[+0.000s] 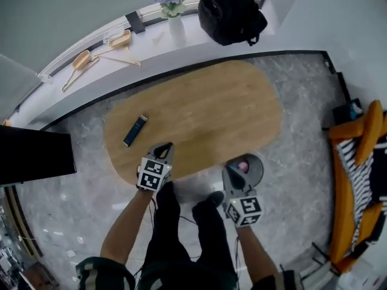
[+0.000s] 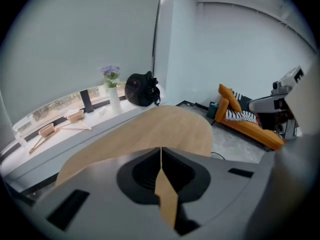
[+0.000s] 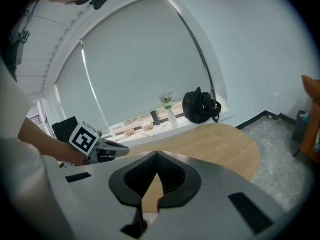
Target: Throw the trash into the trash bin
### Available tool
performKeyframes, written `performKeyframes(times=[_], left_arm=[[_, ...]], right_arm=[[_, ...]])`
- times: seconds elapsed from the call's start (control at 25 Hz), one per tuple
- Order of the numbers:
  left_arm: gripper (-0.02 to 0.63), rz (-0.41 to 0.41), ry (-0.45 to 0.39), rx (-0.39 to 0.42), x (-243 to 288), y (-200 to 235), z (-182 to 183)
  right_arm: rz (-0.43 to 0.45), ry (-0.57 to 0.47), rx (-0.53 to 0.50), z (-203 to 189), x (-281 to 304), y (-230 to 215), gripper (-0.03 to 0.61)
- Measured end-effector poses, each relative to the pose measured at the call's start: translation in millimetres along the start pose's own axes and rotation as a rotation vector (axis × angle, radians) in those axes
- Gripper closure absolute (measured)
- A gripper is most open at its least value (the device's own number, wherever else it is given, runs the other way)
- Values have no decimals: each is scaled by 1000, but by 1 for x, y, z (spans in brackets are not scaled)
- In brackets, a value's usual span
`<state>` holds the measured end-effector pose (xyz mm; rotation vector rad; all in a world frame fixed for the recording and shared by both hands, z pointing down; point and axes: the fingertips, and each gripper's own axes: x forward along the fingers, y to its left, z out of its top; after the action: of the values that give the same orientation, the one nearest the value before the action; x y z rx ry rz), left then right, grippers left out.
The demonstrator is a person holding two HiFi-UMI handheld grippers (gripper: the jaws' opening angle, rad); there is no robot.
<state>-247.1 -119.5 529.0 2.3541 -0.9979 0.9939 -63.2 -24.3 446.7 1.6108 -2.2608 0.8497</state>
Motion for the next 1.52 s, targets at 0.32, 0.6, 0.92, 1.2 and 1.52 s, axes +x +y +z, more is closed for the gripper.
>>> performKeyframes(times=[0.32, 0.6, 0.92, 1.2, 1.52], left_arm=[[445, 123, 119, -94, -36, 157, -100], [410, 130, 268, -101, -21, 236, -174], [410, 55, 356, -67, 17, 249, -224], [434, 39, 434, -40, 27, 255, -250], [439, -40, 302, 77, 26, 199, -175]], right_arm=[[41, 49, -30, -8, 67, 78, 578], [-36, 75, 5, -36, 94, 99, 578], [-86, 100, 46, -70, 112, 113, 578], [-127, 98, 49, -72, 120, 121, 578], [-214, 8, 64, -45, 80, 102, 578]])
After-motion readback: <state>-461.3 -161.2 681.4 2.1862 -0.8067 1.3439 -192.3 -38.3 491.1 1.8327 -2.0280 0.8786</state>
